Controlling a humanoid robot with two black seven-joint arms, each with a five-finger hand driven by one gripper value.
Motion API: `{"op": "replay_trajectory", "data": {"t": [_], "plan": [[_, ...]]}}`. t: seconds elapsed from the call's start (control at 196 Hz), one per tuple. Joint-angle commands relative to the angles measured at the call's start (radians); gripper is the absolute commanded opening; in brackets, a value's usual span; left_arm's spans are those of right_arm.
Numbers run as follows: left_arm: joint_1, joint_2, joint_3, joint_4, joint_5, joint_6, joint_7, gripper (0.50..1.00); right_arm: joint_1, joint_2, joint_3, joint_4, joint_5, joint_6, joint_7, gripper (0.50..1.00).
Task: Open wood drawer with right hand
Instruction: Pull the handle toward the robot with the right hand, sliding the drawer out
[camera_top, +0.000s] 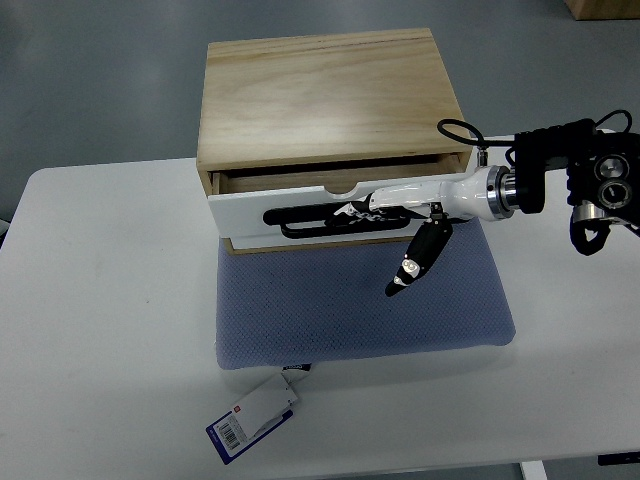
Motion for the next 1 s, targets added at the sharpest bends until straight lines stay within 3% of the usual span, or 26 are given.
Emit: {"op": "replay_trajectory", "data": {"t": [0.0,0.704,0.995], "plan": [[0.0,0.0,0.0,0.0,0.0,0.0,0.0,1.0,0.0,-0.008,0.0,0.012,0.01,0.0,0.0,0.95],[0.0,0.0,0.0,0.0,0.0,0.0,0.0,1.0,-0.014,-0.076,-0.008,0.123,0.048,0.0,-0.003,0.95],[0.0,0.0,0.0,0.0,0.0,0.0,0.0,1.0,-0.012,-0.082,-0.009,0.126,0.09,0.0,-0.049,0.95]]}}
